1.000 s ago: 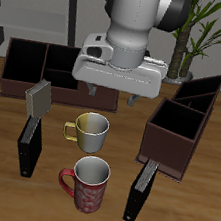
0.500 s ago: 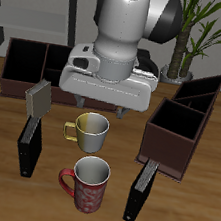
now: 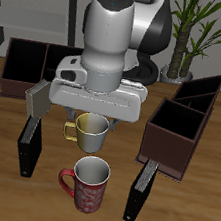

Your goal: Place the red mug into the back desk caddy's right compartment

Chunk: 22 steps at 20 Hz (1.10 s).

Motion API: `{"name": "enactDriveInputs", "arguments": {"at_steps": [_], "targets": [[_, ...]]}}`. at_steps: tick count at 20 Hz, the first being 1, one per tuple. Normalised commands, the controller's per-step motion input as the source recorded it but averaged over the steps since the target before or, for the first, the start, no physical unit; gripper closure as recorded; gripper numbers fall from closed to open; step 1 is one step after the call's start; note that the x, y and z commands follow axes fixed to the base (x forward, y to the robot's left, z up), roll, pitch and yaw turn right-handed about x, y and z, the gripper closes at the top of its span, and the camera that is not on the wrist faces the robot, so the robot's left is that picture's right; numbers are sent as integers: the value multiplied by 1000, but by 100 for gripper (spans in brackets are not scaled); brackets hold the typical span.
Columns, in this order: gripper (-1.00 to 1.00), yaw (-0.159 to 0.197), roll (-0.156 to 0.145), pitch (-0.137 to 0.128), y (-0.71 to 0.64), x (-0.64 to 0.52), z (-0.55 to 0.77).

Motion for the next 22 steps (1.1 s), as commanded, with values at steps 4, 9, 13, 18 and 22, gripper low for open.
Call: {"name": "enactDriveInputs", "arguments": {"at_steps": [4, 9, 13, 18, 22], "targets": [[-100, -6, 19, 2, -57, 69, -200], [-100, -41, 17, 7, -45, 78, -199], [-100, -59, -51, -28, -117, 38, -194], [-100, -30, -25, -7, -19, 11, -219], [-100, -1, 9, -2, -44, 30, -271]]}}
